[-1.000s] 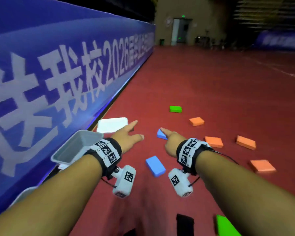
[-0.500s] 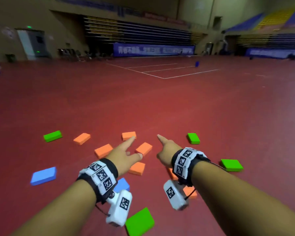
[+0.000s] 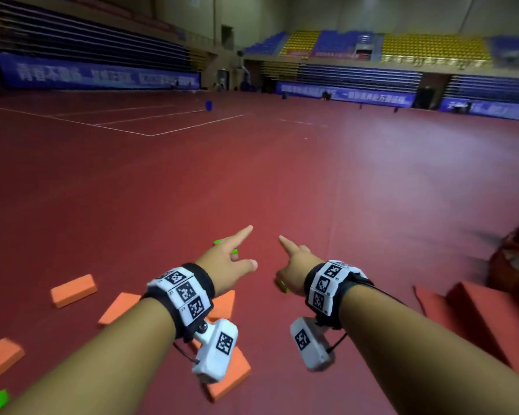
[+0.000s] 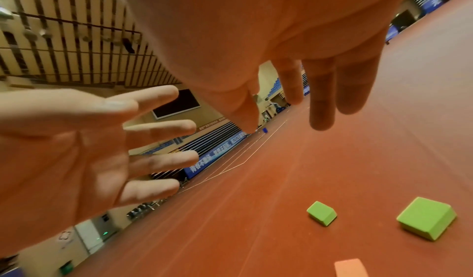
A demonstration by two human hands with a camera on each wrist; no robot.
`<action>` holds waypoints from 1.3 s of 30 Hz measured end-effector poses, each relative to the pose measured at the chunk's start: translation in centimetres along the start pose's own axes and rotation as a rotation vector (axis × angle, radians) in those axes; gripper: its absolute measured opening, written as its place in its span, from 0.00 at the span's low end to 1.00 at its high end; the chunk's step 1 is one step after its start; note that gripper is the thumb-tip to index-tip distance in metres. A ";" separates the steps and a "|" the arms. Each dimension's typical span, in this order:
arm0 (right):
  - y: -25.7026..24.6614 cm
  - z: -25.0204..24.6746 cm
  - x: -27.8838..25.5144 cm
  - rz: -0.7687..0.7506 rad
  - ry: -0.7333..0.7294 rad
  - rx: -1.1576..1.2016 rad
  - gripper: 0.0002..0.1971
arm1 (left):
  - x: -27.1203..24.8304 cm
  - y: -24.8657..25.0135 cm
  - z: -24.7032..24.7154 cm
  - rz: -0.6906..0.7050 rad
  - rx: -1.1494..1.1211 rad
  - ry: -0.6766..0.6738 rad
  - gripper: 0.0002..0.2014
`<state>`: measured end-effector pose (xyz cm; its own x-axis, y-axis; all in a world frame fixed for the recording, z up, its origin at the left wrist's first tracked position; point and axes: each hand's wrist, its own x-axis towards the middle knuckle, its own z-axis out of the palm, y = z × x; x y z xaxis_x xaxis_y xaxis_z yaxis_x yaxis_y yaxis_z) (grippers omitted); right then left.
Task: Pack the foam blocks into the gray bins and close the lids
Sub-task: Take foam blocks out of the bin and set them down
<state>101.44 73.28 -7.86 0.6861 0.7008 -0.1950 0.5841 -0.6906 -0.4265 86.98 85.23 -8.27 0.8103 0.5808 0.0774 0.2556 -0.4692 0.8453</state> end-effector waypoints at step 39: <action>19.4 -12.8 81.5 0.025 -0.255 -0.157 0.43 | 81.8 -13.6 20.0 -0.367 -0.167 0.033 0.31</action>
<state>174.27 114.71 -20.74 0.5818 0.6918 -0.4277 0.6420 -0.7135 -0.2807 160.36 125.86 -24.03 0.6628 0.7123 -0.2310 0.4333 -0.1132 0.8941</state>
